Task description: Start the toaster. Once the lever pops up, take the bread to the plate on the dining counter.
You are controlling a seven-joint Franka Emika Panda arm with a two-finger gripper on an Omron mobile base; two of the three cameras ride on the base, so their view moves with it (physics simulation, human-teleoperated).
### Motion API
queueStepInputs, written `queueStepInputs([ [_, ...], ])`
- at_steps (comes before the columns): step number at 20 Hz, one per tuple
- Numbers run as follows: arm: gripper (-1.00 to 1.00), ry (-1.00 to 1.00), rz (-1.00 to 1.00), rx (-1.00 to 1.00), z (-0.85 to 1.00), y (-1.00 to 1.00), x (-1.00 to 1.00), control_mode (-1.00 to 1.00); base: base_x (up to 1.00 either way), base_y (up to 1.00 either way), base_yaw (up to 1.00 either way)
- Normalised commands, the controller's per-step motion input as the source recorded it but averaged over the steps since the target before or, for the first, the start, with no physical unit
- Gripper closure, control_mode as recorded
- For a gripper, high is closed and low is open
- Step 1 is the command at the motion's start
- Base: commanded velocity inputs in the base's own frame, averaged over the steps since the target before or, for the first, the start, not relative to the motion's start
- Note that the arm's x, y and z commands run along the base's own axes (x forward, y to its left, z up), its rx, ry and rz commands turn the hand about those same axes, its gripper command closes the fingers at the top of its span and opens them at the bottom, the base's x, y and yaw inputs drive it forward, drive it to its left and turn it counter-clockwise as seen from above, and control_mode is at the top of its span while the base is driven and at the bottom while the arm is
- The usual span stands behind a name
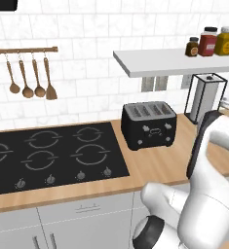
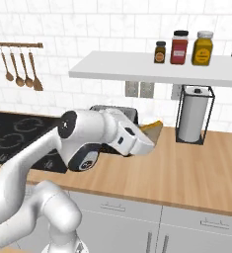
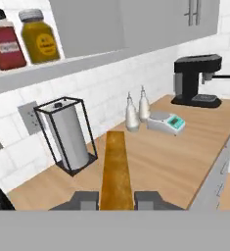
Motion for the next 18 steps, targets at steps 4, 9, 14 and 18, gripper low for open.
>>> queueStepInputs([
  [4,1.0,0.65,0.1,-0.22,0.71,0.01,-0.73,-1.0,0.0,0.0,0.0],
  [9,1.0,0.07,0.03,0.19,-0.11,0.46,-0.95,-1.0,0.0,0.0,0.0],
  [14,1.0,-0.08,0.09,0.25,-0.06,0.59,-0.58,-1.0,0.0,0.0,0.0],
  [18,1.0,0.0,0.07,0.03,0.01,0.79,-0.26,-1.0,0.0,0.0,0.0],
])
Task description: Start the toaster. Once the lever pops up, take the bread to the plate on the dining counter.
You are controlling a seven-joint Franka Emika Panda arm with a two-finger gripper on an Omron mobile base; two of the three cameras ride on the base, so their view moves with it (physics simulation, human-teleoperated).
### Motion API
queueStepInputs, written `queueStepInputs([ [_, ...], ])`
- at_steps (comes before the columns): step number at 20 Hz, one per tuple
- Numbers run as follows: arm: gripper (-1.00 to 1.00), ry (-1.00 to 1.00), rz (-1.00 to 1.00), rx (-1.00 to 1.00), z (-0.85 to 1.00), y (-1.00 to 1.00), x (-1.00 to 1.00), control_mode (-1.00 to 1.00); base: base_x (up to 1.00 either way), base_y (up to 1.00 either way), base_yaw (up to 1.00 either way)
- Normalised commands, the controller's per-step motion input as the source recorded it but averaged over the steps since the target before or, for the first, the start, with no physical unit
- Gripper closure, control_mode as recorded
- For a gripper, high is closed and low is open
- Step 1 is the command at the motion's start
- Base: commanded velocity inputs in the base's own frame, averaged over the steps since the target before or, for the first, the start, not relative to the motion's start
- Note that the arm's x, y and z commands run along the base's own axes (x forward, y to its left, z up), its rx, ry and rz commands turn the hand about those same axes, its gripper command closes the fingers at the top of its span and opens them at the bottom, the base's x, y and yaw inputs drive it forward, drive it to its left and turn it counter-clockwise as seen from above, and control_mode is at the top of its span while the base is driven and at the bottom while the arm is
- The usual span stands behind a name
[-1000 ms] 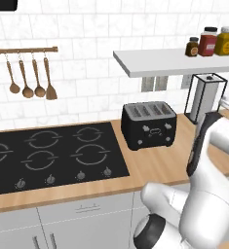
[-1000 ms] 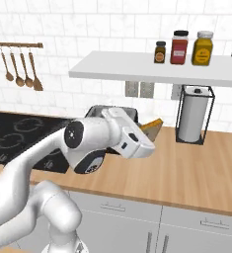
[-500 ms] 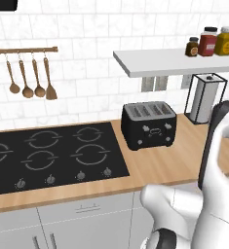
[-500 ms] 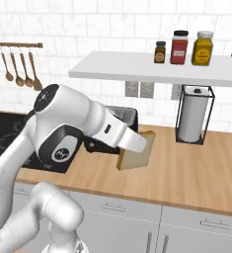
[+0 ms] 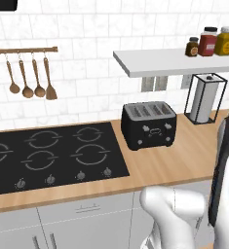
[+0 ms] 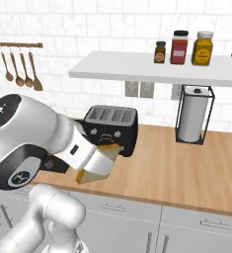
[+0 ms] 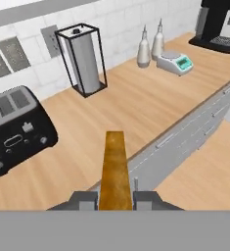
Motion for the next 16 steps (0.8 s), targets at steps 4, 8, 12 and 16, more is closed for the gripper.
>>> queueStepInputs([
  [4,1.0,-0.01,0.15,0.01,0.0,0.84,-0.29,-1.0,0.0,0.0,0.0],
  [8,1.0,-0.1,0.15,0.0,0.04,0.55,-0.35,-1.0,0.0,0.0,0.0],
  [12,1.0,-0.08,0.1,0.0,0.03,0.33,-0.17,1.0,-0.24,0.19,0.14],
  [16,1.0,0.0,0.0,0.0,0.0,0.0,0.0,1.0,-0.47,0.15,0.35],
])
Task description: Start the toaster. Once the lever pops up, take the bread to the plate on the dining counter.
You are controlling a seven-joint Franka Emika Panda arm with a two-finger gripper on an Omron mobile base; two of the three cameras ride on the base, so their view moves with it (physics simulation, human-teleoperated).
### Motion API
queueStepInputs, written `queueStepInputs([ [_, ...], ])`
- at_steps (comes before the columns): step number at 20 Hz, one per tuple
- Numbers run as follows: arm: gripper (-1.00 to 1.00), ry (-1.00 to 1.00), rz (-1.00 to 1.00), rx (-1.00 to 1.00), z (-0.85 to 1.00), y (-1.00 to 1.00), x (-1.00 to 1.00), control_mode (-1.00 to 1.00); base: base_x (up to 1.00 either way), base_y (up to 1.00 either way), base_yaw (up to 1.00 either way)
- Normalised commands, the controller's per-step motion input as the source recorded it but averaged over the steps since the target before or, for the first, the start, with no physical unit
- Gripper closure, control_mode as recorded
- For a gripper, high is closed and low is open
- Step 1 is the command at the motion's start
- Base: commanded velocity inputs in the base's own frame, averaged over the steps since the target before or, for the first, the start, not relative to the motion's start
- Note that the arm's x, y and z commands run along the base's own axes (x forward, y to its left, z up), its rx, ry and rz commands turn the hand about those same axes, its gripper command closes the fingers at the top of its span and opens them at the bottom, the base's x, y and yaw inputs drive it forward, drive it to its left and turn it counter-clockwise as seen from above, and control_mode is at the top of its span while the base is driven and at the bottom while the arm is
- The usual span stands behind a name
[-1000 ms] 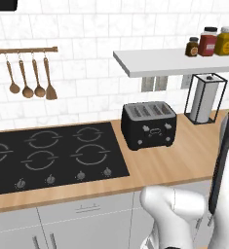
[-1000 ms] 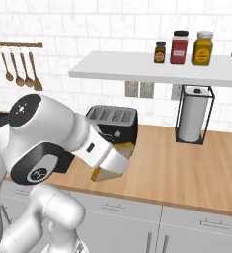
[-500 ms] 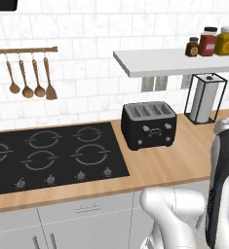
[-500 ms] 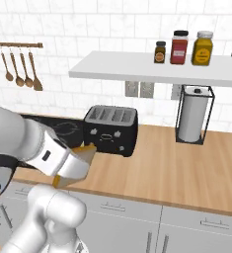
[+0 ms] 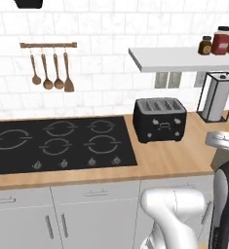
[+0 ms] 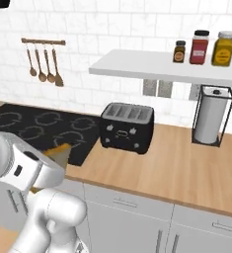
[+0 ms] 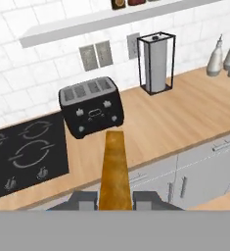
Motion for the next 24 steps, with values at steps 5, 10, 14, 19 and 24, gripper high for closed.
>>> queueStepInputs([
  [5,1.0,0.0,0.0,0.0,0.0,0.0,0.0,1.0,-0.32,0.52,0.42],
  [10,1.0,0.0,0.0,0.0,0.0,0.0,0.0,1.0,-0.05,0.49,0.68],
  [14,1.0,0.0,0.0,0.0,0.0,0.0,0.0,1.0,0.0,0.45,0.82],
  [19,1.0,0.0,0.0,0.0,0.0,0.0,0.0,1.0,0.0,0.33,0.91],
  [24,1.0,0.0,0.0,0.0,0.0,0.0,0.0,1.0,0.0,0.14,0.98],
])
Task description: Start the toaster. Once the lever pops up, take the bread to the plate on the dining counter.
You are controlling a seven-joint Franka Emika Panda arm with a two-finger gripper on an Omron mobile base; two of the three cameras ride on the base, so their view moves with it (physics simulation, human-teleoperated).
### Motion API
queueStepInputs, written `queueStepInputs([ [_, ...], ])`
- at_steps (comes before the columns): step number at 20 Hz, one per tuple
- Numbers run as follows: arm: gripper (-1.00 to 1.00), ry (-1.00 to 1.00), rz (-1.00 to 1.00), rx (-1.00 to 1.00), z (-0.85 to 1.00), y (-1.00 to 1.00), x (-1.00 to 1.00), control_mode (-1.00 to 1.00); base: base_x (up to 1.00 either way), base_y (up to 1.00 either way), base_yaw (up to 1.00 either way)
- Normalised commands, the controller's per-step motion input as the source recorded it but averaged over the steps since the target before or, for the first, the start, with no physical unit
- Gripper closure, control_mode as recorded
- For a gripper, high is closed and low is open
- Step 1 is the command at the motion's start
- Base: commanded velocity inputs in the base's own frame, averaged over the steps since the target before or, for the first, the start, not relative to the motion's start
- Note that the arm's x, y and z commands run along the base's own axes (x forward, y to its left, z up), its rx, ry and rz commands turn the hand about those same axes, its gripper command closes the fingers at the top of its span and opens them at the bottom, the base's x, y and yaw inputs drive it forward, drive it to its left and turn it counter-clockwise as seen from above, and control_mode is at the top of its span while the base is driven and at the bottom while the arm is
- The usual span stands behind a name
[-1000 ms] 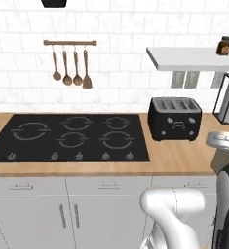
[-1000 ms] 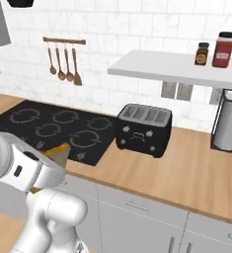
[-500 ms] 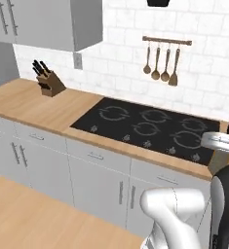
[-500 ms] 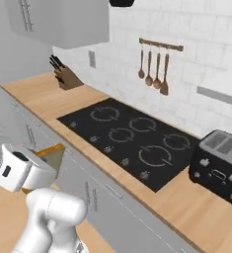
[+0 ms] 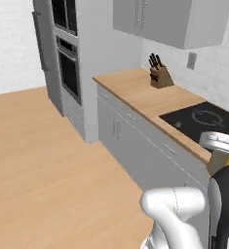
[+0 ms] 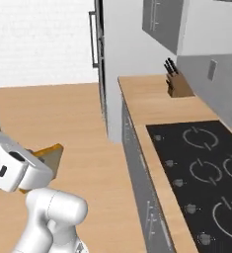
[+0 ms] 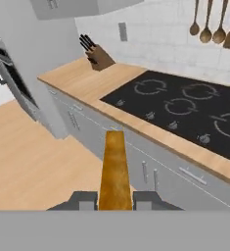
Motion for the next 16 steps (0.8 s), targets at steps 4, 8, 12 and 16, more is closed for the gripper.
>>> queueStepInputs([
  [4,1.0,0.0,0.0,0.0,0.0,0.0,0.0,1.0,0.0,0.0,1.0],
  [8,1.0,0.0,0.0,0.0,0.0,0.0,0.0,1.0,0.0,0.0,1.0],
  [12,1.0,0.0,0.0,0.0,0.0,0.0,0.0,1.0,0.0,0.0,1.0],
  [16,1.0,0.0,0.0,0.0,0.0,0.0,0.0,1.0,0.0,0.0,1.0],
])
